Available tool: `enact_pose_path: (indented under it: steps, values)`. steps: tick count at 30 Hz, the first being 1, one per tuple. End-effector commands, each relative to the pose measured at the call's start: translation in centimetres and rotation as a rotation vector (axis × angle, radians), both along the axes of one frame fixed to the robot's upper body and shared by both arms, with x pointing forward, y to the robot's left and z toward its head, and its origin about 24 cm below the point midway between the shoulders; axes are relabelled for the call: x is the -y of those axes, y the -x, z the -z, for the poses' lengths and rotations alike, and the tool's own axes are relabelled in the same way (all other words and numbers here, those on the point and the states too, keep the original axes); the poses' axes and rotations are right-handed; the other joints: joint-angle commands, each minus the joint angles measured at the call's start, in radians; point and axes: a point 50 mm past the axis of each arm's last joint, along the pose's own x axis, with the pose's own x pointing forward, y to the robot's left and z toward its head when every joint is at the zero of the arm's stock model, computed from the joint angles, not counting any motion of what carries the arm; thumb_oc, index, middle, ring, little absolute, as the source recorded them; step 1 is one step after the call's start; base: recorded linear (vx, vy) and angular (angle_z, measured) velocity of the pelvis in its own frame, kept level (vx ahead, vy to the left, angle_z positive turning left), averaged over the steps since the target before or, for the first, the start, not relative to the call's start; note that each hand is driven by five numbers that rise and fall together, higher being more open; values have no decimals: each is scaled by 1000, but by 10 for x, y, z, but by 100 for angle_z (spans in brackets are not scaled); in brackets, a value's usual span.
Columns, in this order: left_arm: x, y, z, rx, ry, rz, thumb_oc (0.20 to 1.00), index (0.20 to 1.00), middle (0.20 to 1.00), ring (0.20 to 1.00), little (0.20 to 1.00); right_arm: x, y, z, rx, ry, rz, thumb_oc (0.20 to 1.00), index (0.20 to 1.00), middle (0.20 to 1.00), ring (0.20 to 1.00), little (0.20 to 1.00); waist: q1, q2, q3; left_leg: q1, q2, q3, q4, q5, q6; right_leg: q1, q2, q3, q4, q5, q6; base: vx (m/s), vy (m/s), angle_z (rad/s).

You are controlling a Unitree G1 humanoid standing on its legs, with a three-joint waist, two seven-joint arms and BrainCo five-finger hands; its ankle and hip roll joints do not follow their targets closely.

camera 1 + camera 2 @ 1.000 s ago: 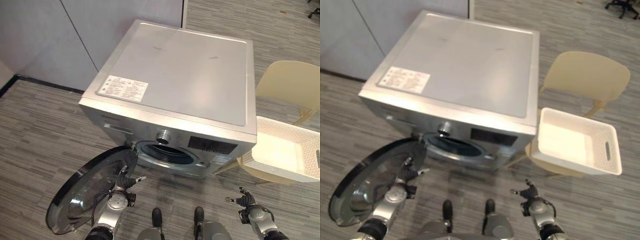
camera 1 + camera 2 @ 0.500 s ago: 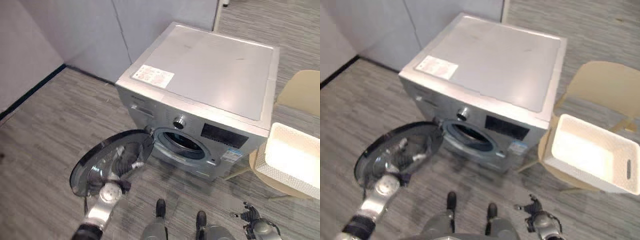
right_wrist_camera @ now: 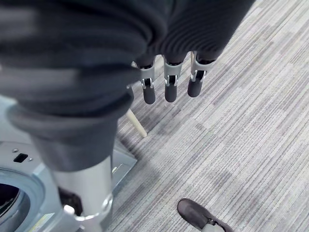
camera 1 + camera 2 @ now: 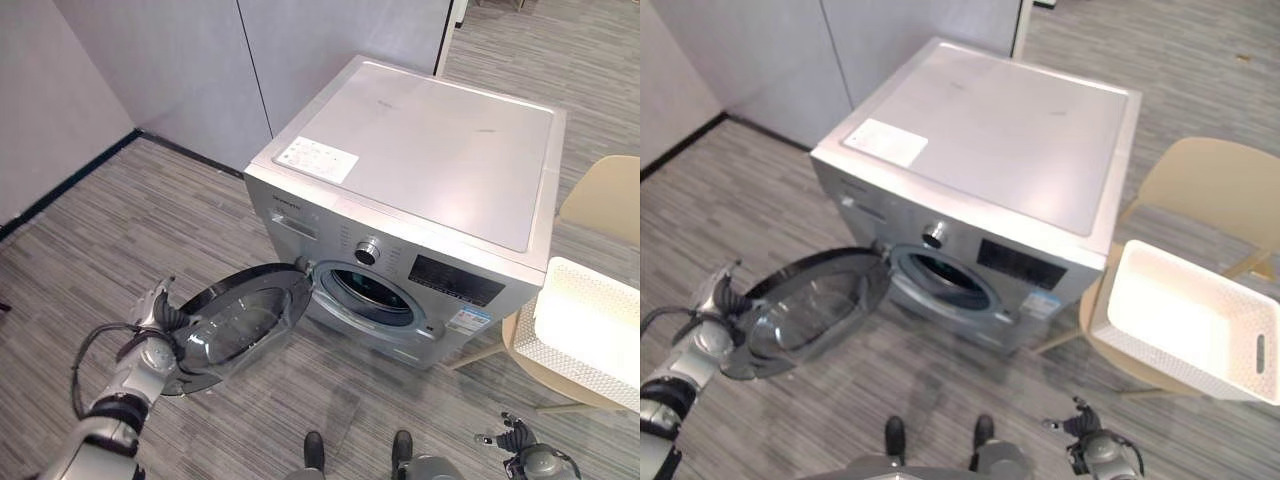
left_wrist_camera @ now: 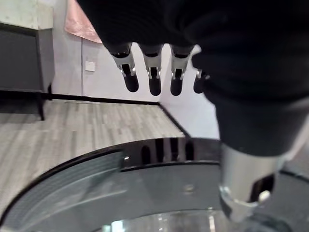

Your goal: Grab the laundry basket,head to the washer,open it,put in the laundry and shut it.

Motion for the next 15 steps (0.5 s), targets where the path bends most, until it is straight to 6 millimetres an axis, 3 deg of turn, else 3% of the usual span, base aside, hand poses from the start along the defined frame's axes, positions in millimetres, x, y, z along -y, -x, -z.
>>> enact_pose_path:
  steps: [1,2,5,6,7,8,9,10,11,15]
  values:
    - [-14,-14,-28,57,-56,-14,1000,1000,1000,1000,1000,-11,-1,4,-10,-10,-59,1000,1000,1000,1000,1000,-15,-51,-8,-52,-25,15,-2,-10,0,10,-24,98,-19,-23,83,-32,23,-9]
    - [-10,-7,-13,14,-16,-33,1000,1000,1000,1000,1000,-12,2,7,-39,-5,-59,1000,1000,1000,1000,1000,-15,-60,-2,-56,-22,22,-2,-11,3,-5,-20,111,-13,-16,87,-21,12,-11]
    - [2,-3,1,13,51,-19,1000,1000,1000,1000,1000,-10,4,8,-54,-1,-45,1000,1000,1000,1000,1000,-9,-64,0,-52,-21,26,0,-14,7,-8,-18,121,-9,-15,86,11,10,-18]
    - [26,3,22,25,183,-1,1000,1000,1000,1000,1000,-8,5,8,-63,4,-34,1000,1000,1000,1000,1000,-4,-64,2,-45,-24,27,3,-17,10,-2,-17,130,-10,-15,84,20,4,-17]
    - [26,3,22,25,183,-1,1000,1000,1000,1000,1000,-8,5,8,-63,4,-34,1000,1000,1000,1000,1000,-4,-64,2,-45,-24,27,3,-17,10,-2,-17,130,-10,-15,84,36,3,-11]
    - [45,9,35,36,282,21,1000,1000,1000,1000,1000,-7,6,8,-66,8,-26,1000,1000,1000,1000,1000,1,-63,2,-38,-27,26,3,-19,11,5,-16,133,-13,-17,83,57,-26,-8]
    - [89,28,51,83,565,75,1000,1000,1000,1000,1000,-6,3,5,-41,1,-15,1000,1000,1000,1000,1000,11,-53,-4,-22,-31,24,1,-20,13,25,-14,135,-22,-23,77,63,-41,-5]
    - [103,34,53,78,627,116,1000,1000,1000,1000,1000,-5,-1,2,-19,0,-19,1000,1000,1000,1000,1000,12,-48,-5,-19,-33,24,-1,-20,13,31,-13,135,-26,-24,75,48,-40,-4]
    - [103,35,53,77,628,115,1000,1000,1000,1000,1000,-5,-1,3,-21,0,-19,1000,1000,1000,1000,1000,12,-48,-6,-18,-33,24,-1,-20,13,32,-13,135,-26,-24,75,13,-41,1]
    - [161,49,53,61,905,250,1000,1000,1000,1000,1000,-11,-17,-6,52,-6,-53,1000,1000,1000,1000,1000,10,-25,2,-19,-31,22,-9,-9,9,37,-7,136,-28,-34,71,-18,-85,8]
